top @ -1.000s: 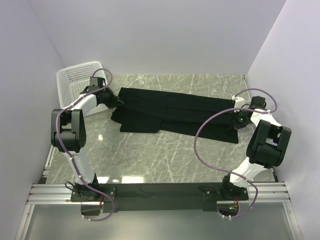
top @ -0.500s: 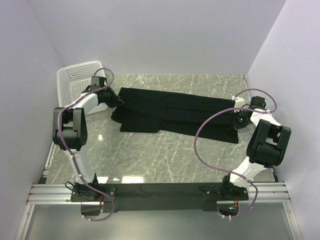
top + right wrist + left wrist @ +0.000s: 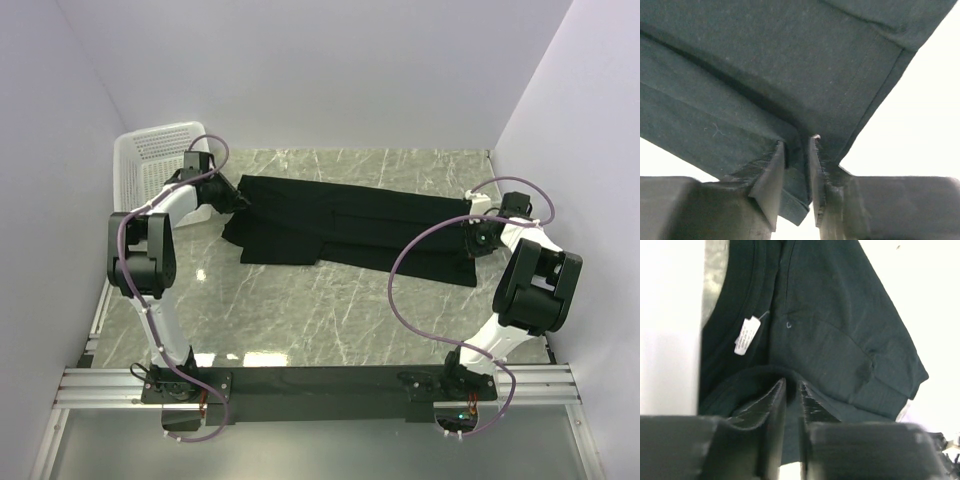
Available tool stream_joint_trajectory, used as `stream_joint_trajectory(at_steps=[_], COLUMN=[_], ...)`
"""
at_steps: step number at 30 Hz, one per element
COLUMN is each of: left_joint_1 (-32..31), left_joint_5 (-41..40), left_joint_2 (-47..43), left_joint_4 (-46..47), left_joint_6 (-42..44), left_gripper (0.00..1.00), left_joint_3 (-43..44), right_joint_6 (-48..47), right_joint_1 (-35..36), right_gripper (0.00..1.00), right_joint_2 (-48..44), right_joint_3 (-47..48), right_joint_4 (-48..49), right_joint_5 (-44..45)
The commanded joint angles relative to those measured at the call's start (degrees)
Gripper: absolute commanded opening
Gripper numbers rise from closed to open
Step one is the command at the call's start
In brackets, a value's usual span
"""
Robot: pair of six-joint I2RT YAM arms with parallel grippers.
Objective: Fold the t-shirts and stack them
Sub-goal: Fold the T-shirt at the center of the board, then smooth out the T-shirt at the center of the board.
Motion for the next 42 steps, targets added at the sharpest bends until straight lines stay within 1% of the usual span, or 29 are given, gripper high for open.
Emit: stream_joint_trajectory(at_steps=[1,4,6,7,9,12,14,17,18,20,21,22,23,24,25,26,27,28,29,31,32,33,36,38,42], left_joint_1=[-0.22,-0.92,-1.10,-1.18,-1.27,-1.36,-1.45,-1.45,-1.45,-1.45,-1.36,-1.27,-1.19,-0.84,-0.75,-0.57,-0.22,-0.04,0.13,0.57,0.83,1.45,1.63,3.47,4.00], left_joint_5=[-1.05,-2.54,-2.72,-2.81,-2.11,0.69,2.63,4.31,4.22,3.35,2.74,2.03,1.68,1.33,1.06,0.71,0.45,0.10,-0.34,-0.87,-0.87,-0.70,0.00,0.01,0.71], left_joint_2=[0.13,-1.02,-1.72,-2.16,-3.65,-6.03,-8.57,-13.31,-14.81,-19.46,-20.96,-23.93,-25.44,-26.85,-29.47,-30.80,-32.03,-34.57,-35.81,-39.23,-40.30,-41.09,-43.55,-44.09,-44.70], left_joint_4=[0.27,-0.52,-0.61,-0.44,1.23,4.21,6.41,9.93,11.07,11.34,11.17,10.73,10.38,10.11,9.68,8.89,8.53,8.01,7.74,7.74,8.00,8.18,8.35,8.27,7.92], left_joint_6=[0.64,1.69,2.13,2.22,2.92,4.33,5.90,8.97,9.94,12.31,13.11,14.60,15.13,15.57,15.93,16.54,16.63,16.63,16.55,15.67,15.15,14.70,13.30,12.86,12.68], left_gripper=[0.29,0.40,0.41,0.44,0.45,0.47,0.47,0.49,0.50,0.51,0.52,0.52,0.52,0.52,0.53,0.53,0.53,0.53,0.53,0.54,0.54,0.54,0.54,0.54,0.54], left_joint_3=[2.41,4.69,5.75,5.84,5.31,4.08,2.07,-1.71,-2.85,-6.28,-7.25,-9.26,-10.24,-11.38,-13.48,-14.54,-15.68,-17.96,-19.20,-23.05,-24.38,-25.53,-29.31,-30.02,-30.81], right_joint_6=[2.78,5.07,6.56,6.92,6.83,5.08,2.53,1.04,-0.62,-9.22,-11.69,-13.80,-15.21,-15.23,-13.92,-13.21,-12.25,-9.02,-7.86,-6.01,-5.48,-4.78,-1.09,0.06,3.48], right_joint_1=[0.33,0.33,0.42,0.42,0.42,0.33,0.33,-0.02,-0.02,0.24,0.50,0.68,0.86,0.95,0.95,0.95,1.29,1.65,2.08,3.58,4.28,5.50,7.44,8.41,10.09], right_gripper=[0.36,0.41,0.41,0.42,0.42,0.42,0.42,0.38,0.35,0.31,0.26,0.25,0.22,0.22,0.23,0.25,0.32,0.35,0.36,0.40,0.42,0.45,0.49,0.49,0.50], right_joint_2=[-3.25,-5.53,-6.24,-6.85,-7.56,-8.26,-8.09,-7.13,-6.34,-4.67,-2.57,-1.60,-0.80,-0.62,-1.32,-2.54,-5.60,-7.11,-8.43,-11.25,-12.12,-13.35,-13.98,-13.37,-11.09], right_joint_3=[2.54,2.46,2.89,3.24,3.77,3.95,4.56,5.35,5.96,8.94,9.74,10.27,10.54,9.93,8.80,5.65,3.88,2.03,-0.59,-2.81,-5.25,-6.50,-9.49,-10.11,-9.68], right_joint_4=[3.29,4.78,5.23,4.97,4.35,2.51,-1.00,-3.20,-7.13,-14.07,-17.50,-21.36,-23.23,-23.68,-21.34,-19.49,-17.21,-11.96,-10.08,-6.83,-5.42,-2.36,2.39,3.99,7.33], right_joint_5=[-0.43,-0.52,-0.43,-0.52,-1.39,-4.19,-5.44,-5.96,-8.23,-11.05,-11.94,-11.68,-11.25,-10.20,-7.23,-5.72,-3.88,-1.25,2.69,5.18,8.24,9.57,13.01,14.50,16.26])
